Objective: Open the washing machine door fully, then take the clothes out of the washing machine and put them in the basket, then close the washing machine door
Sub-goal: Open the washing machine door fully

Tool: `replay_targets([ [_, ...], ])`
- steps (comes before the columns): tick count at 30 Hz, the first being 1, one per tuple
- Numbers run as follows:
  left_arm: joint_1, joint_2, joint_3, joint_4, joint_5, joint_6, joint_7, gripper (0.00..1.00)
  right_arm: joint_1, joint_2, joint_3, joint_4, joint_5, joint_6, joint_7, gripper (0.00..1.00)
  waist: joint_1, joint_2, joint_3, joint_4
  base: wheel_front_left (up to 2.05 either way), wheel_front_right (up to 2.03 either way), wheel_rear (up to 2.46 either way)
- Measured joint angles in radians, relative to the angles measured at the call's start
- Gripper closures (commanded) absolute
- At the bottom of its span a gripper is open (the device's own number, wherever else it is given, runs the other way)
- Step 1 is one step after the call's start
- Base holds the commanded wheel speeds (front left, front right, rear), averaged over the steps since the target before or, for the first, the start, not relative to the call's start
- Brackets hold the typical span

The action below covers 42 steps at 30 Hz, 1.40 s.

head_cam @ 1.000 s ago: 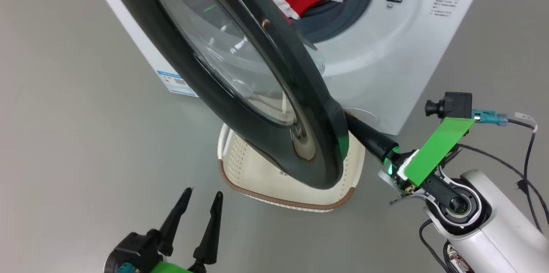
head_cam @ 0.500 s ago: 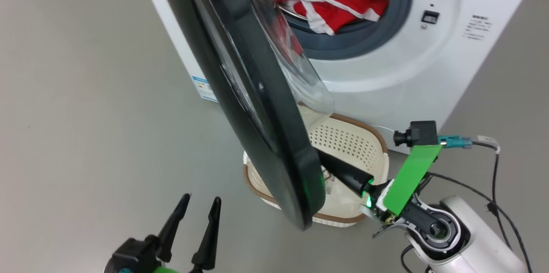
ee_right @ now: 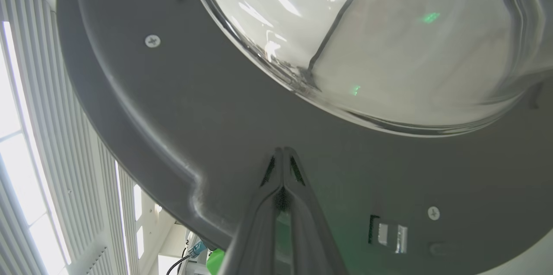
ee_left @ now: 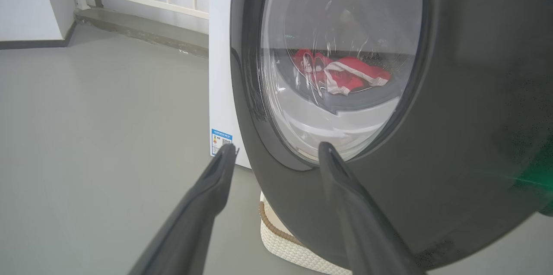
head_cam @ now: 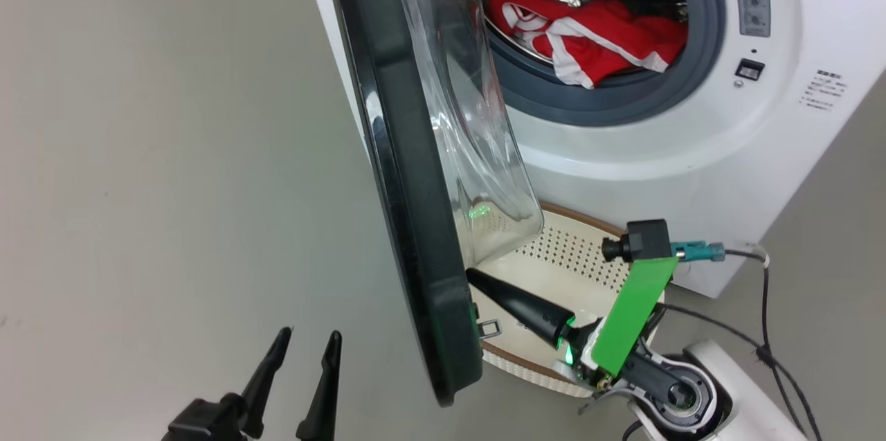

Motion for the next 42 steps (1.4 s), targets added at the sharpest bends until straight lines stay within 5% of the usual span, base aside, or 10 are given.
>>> replay_targets([
  [26, 0.039, 0.0, 0.056, -0.019, 0.007, 0.0, 0.0, 0.0, 0.009, 0.03, 0.087, 0.018, 0.012, 0.0, -0.032, 1.0, 0.0, 0.0, -0.032, 0.05, 0.0, 0.0, 0.0],
  [30, 0.039, 0.0, 0.054, -0.017, 0.008, 0.0, 0.0, 0.0, 0.012, 0.034, 0.081, 0.025, -0.012, 0.0, -0.053, 0.53, 0.0, 0.0, -0.038, 0.046, 0.0, 0.0, 0.0],
  [32, 0.039, 0.0, 0.054, -0.014, 0.016, 0.0, 0.0, 0.0, 0.018, 0.037, 0.077, 0.034, -0.02, 0.0, -0.065, 0.1, 0.0, 0.0, -0.042, 0.044, 0.0, 0.0, 0.0],
  [33, 0.039, 0.0, 0.053, -0.011, 0.016, 0.0, 0.0, 0.0, 0.019, 0.037, 0.075, 0.04, -0.026, 0.0, -0.07, 0.0, 0.0, 0.0, -0.044, 0.043, 0.0, 0.0, 0.0],
  [42, 0.04, 0.001, 0.058, -0.005, 0.024, 0.0, 0.0, 0.0, 0.068, 0.011, 0.057, 0.082, -0.06, 0.0, -0.116, 0.0, 0.0, 0.0, -0.052, 0.009, 0.0, 0.0, 0.0],
])
